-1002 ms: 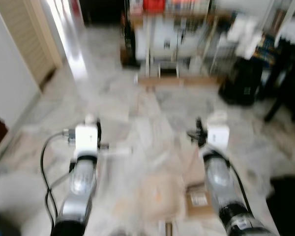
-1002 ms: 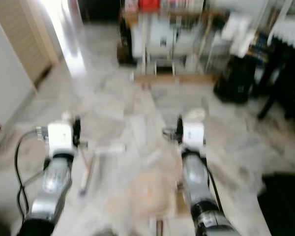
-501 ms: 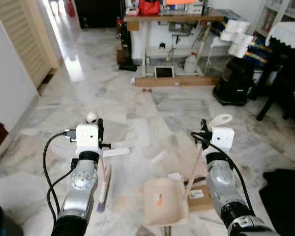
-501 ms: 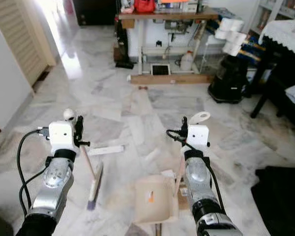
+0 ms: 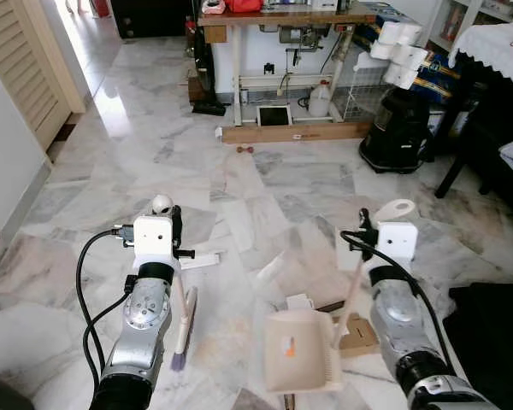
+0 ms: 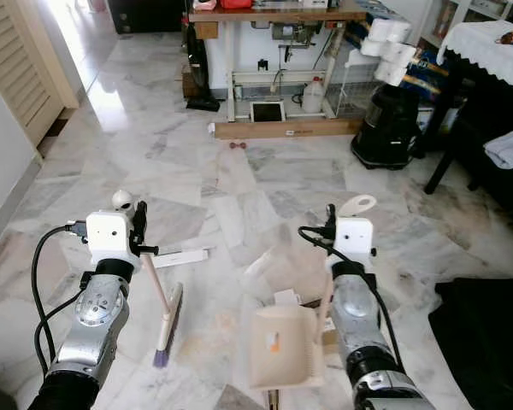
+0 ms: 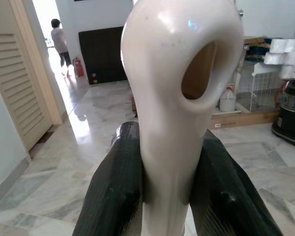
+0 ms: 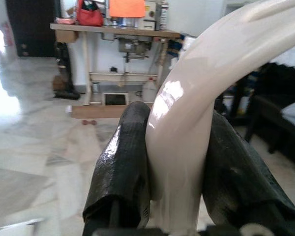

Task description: Sweep floor

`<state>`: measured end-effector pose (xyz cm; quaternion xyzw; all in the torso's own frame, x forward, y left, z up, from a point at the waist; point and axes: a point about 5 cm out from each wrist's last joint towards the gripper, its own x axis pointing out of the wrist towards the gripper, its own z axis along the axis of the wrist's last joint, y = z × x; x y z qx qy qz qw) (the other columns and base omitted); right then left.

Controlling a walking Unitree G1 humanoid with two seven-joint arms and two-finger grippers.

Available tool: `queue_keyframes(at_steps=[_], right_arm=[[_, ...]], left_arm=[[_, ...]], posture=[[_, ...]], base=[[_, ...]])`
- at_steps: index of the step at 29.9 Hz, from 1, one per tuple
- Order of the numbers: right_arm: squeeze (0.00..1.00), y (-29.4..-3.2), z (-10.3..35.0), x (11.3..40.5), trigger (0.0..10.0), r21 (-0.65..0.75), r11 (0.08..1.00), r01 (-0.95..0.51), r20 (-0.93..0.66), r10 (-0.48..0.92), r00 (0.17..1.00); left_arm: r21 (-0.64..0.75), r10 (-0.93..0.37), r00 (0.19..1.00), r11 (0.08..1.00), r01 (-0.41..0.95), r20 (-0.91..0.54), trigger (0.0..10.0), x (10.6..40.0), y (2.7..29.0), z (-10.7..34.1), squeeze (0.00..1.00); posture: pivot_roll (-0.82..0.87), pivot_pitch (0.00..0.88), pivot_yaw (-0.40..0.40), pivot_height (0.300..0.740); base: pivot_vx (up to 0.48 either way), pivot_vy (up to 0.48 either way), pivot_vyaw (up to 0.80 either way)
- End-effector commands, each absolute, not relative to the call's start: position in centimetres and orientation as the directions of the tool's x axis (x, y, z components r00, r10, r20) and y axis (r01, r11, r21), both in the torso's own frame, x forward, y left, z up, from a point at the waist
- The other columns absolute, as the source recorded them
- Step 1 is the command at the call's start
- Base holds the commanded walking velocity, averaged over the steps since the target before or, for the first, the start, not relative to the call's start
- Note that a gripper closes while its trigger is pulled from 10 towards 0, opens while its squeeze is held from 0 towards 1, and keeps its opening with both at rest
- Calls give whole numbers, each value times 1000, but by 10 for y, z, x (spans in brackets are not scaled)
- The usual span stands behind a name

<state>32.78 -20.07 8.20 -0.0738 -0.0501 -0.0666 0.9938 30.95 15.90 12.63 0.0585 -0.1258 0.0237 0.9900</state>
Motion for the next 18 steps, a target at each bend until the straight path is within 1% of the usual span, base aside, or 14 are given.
queue_keyframes(at_steps=[1,6,9,18], right_arm=[[0,-213,85,326,10000,-161,971,174,121,-156,980],[0,-225,84,324,10000,-195,958,213,116,-193,974],[0,-226,84,323,10000,-236,950,204,119,-180,976],[0,-223,73,317,10000,-244,952,186,76,-172,982]], left_arm=[[126,13,958,991,-51,286,10000,311,157,134,0],[119,0,960,992,-34,281,10000,312,155,134,0],[115,-24,962,993,-7,272,10000,312,152,134,0],[94,-91,971,993,72,219,10000,314,148,130,0]], posture=[[77,0,-10,740],[74,8,-7,740],[72,18,-6,740],[73,49,7,740]], base=[[0,0,0],[0,0,0],[0,0,0],[0,0,0]])
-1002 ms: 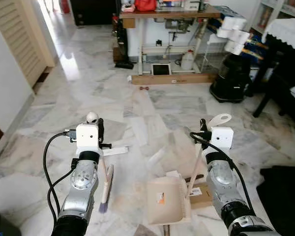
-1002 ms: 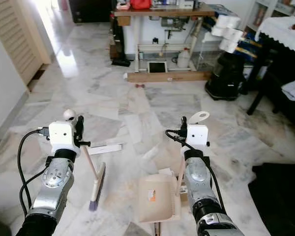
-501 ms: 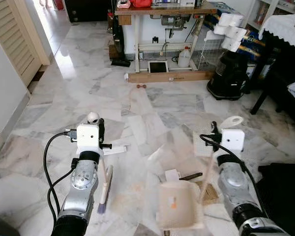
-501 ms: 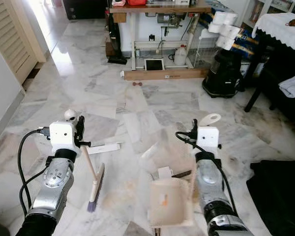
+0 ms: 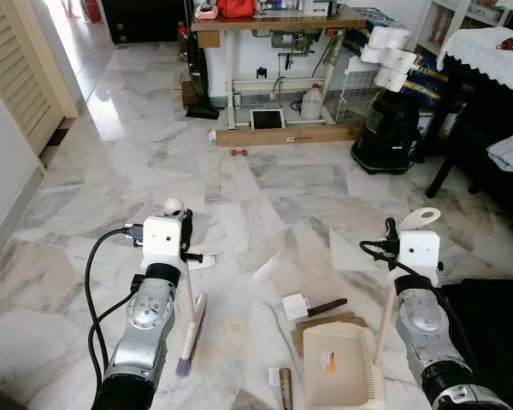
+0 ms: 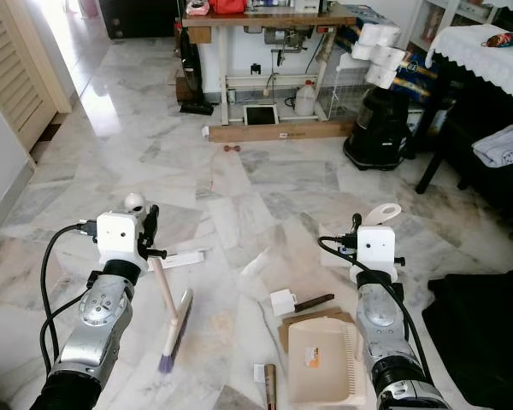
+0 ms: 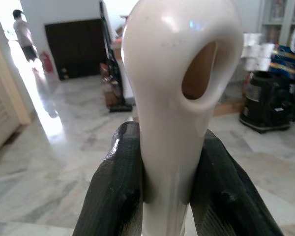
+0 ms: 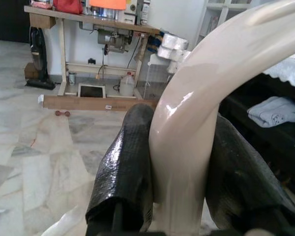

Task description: Sweep floor

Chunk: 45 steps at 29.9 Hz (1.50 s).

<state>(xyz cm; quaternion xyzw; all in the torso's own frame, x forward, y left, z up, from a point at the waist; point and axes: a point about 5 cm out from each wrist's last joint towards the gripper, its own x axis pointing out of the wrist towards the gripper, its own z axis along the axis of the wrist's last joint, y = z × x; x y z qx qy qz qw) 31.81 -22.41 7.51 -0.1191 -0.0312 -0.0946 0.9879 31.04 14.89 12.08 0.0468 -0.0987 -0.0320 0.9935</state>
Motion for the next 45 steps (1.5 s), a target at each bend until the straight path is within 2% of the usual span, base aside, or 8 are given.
queue_keyframes(at_steps=[1,12,18,23,29,32,38,45], right_arm=[[0,-222,70,316,10000,-243,953,183,66,-172,983],[0,-201,48,308,10000,-210,973,95,-36,-105,994],[0,-198,42,304,10000,-216,974,70,-59,-84,995],[0,-197,39,302,10000,-227,973,45,-72,-63,995],[0,-196,40,303,10000,-236,971,28,-72,-47,996],[0,-195,41,304,10000,-236,971,25,-73,-44,996],[0,-191,45,309,10000,-232,973,15,-59,-30,998],[0,-190,47,311,10000,-229,973,20,-51,-32,998]], left_arm=[[79,-95,973,994,80,211,10000,314,148,130,0],[-18,-114,980,993,119,165,10000,322,149,133,0],[-59,-147,979,986,157,143,10000,326,146,137,0],[-16,-231,971,973,232,66,10000,326,138,136,0],[37,-240,971,970,239,21,10000,323,140,139,0],[117,-236,970,963,241,-58,10000,323,143,138,0],[213,-330,927,907,363,-178,10000,321,138,141,0],[223,-352,911,890,397,-216,10000,323,135,144,0]], posture=[[74,54,10,740],[85,79,30,740],[89,85,30,740],[90,88,17,740],[90,86,8,740],[98,83,5,740],[96,72,4,740],[87,54,16,740]], base=[[0,0,0],[0,0,0],[0,0,0],[0,0,0],[0,0,0],[0,0,0],[0,0,0],[0,0,0]])
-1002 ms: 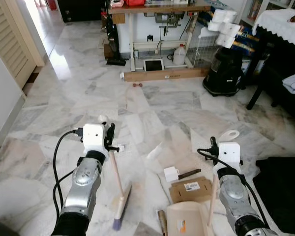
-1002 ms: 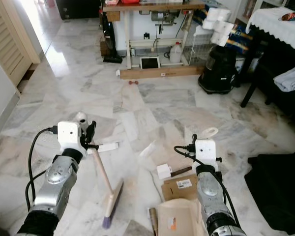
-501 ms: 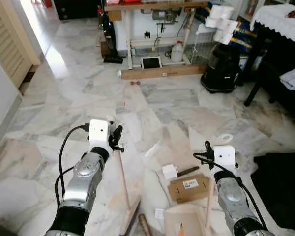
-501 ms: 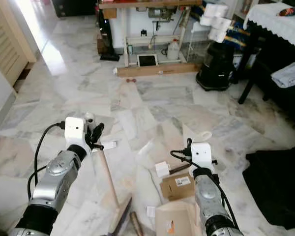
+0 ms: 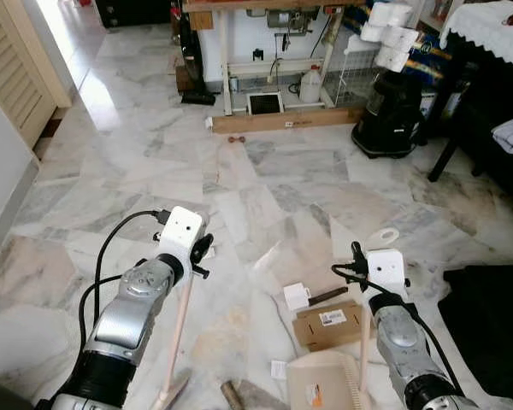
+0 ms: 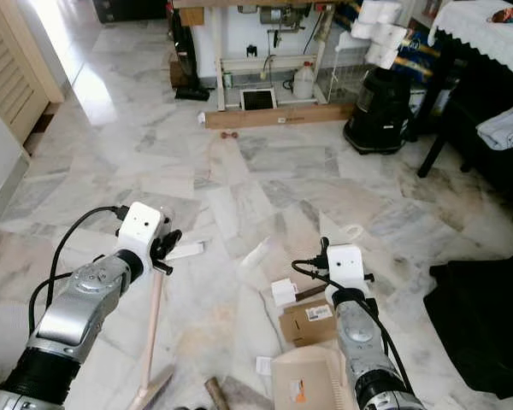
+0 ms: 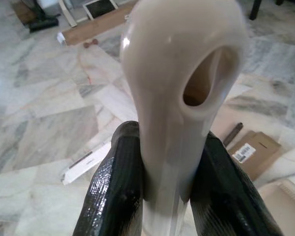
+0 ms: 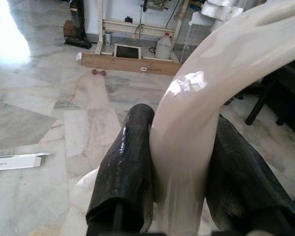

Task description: Sweep floor

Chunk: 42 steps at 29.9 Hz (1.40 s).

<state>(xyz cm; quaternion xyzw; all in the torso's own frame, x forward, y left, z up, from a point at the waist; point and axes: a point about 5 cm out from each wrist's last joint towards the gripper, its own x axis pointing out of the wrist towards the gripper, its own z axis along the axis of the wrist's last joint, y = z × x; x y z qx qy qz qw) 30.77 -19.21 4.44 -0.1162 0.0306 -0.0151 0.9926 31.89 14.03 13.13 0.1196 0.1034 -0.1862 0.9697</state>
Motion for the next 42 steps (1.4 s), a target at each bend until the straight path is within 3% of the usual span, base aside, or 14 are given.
queue_keyframes(at_steps=[1,17,42], right_arm=[[0,-190,48,311,10000,-228,973,22,-50,-35,998],[0,-188,50,314,10000,-218,976,25,-44,-35,998],[0,-173,40,308,10000,-192,981,-36,-79,21,997]], left_arm=[[223,-346,910,891,395,-228,10000,324,135,142,0],[81,-480,792,835,545,-378,10000,314,129,131,0],[-29,-481,828,869,494,-289,10000,318,114,142,0]], posture=[[86,52,17,740],[97,52,18,740],[107,72,23,740]], base=[[0,0,0],[0,0,0],[0,0,0]])
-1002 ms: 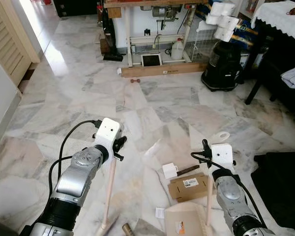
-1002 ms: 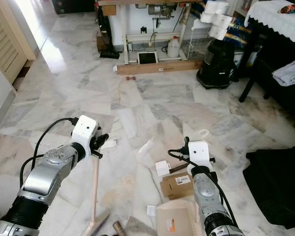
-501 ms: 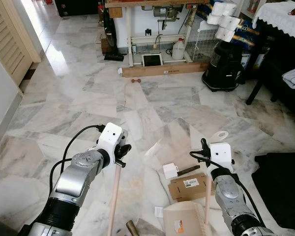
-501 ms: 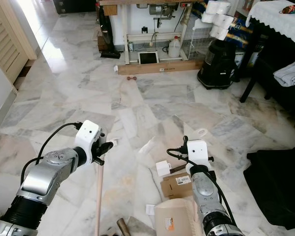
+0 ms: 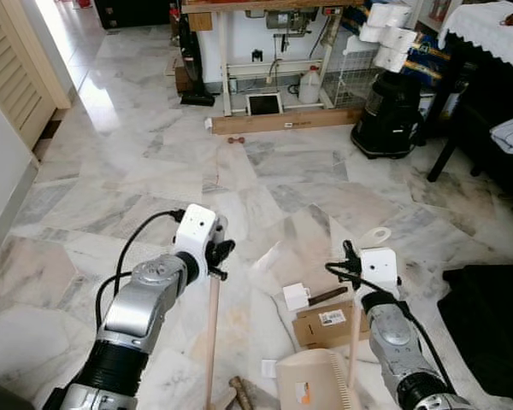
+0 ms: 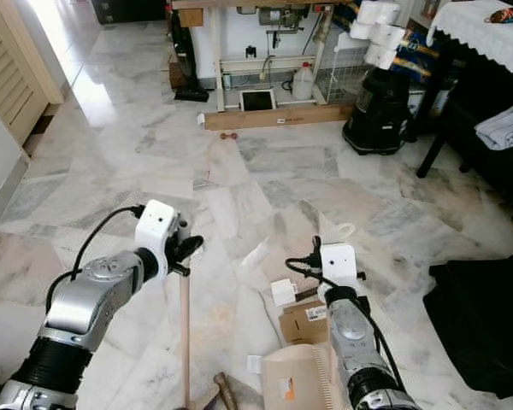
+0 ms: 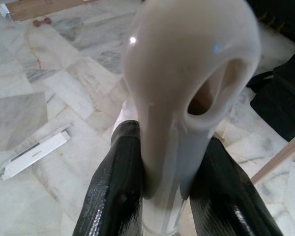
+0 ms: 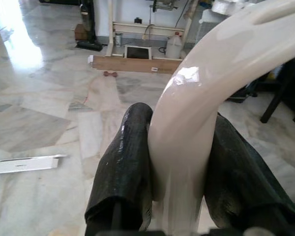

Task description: Sweep floor

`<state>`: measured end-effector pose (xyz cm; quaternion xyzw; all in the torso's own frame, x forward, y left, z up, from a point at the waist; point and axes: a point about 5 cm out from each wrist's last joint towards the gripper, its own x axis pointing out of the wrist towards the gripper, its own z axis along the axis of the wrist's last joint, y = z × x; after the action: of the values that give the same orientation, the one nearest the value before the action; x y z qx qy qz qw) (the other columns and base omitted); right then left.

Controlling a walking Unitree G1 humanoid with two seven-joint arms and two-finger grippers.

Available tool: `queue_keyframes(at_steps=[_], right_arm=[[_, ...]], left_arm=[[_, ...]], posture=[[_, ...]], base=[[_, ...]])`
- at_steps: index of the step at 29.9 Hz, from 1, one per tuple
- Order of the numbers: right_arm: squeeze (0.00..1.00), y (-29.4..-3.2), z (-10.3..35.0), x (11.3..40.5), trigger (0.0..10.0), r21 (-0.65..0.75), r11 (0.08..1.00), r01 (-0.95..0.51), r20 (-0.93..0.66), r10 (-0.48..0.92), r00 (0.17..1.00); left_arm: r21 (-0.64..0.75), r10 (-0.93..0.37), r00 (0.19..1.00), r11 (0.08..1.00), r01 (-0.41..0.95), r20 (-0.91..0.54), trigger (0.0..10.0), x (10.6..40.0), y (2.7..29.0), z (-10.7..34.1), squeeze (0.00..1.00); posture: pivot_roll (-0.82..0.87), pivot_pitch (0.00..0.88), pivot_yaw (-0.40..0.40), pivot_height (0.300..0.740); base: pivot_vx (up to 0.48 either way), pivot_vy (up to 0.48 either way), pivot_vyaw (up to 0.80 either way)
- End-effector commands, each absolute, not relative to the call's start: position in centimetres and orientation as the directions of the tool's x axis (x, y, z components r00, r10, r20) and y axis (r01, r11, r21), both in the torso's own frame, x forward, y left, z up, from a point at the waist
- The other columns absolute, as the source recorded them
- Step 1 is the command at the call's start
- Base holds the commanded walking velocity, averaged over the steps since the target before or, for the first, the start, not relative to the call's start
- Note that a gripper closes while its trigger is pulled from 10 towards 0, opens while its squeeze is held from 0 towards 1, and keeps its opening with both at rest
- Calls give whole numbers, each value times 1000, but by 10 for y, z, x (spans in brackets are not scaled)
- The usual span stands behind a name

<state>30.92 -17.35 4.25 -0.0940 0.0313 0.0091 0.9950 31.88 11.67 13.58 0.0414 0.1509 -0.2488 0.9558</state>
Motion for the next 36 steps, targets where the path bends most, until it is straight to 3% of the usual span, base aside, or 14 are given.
queue_keyframes(at_steps=[1,25,36], right_arm=[[0,-173,39,307,10000,-194,980,-39,-85,23,996],[0,-161,37,307,10000,-288,957,-35,-77,14,997],[0,-160,37,307,10000,-292,956,-27,-75,5,997]], left_arm=[[-31,-480,828,869,493,-289,10000,318,114,142,0],[-40,-506,807,853,520,-305,10000,315,107,140,0],[-206,-610,762,792,574,-217,10000,314,76,151,0]], posture=[[107,72,23,740],[135,96,23,740],[138,88,22,740]], base=[[0,0,0],[0,0,0],[0,0,0]])
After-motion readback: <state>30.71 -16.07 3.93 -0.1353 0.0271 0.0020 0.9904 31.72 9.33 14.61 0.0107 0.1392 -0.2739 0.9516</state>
